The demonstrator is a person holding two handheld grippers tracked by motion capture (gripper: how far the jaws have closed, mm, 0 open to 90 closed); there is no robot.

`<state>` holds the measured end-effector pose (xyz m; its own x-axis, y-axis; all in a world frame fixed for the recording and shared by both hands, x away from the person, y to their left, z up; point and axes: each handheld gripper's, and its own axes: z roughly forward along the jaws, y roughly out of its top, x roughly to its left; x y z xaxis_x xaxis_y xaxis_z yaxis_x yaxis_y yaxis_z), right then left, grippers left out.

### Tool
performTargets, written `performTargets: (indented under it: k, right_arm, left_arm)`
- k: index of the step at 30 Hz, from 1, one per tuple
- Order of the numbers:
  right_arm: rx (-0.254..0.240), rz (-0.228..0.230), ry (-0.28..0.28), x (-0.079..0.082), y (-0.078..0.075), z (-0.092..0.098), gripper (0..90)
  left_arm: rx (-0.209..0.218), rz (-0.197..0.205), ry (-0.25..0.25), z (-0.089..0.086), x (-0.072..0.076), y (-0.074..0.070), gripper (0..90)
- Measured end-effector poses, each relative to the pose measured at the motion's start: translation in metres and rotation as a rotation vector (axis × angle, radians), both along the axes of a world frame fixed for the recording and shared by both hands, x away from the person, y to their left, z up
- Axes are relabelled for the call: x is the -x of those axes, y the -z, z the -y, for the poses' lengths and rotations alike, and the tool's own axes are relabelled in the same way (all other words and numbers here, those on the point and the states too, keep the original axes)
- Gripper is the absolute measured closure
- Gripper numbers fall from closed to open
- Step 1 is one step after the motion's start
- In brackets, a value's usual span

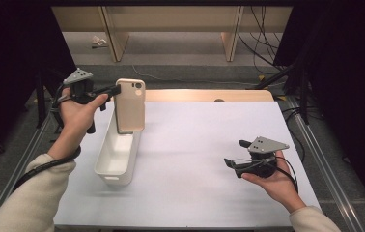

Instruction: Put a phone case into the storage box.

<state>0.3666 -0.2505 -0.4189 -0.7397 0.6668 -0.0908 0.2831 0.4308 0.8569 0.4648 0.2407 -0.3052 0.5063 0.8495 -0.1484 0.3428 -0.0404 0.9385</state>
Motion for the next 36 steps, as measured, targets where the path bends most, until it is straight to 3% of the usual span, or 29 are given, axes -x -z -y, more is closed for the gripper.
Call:
performTargets:
  k: [6, 24, 36]
  right_arm:
    - [0.002, 0.001, -0.001, 0.000, 0.001, 0.000, 17.1]
    - [0.004, -0.003, -0.002, 0.000, 0.001, 0.000, 17.1]
    - [0.003, 0.000, -0.003, 0.000, 0.001, 0.000, 17.1]
  left_arm:
    - [-0.023, 0.012, -0.029, -0.007, -0.005, 0.000, 83.6]
    - [-0.037, 0.008, -0.085, -0.023, -0.024, 0.004, 83.6]
    - [-0.034, -0.005, -0.115, -0.031, -0.039, 0.023, 83.5]
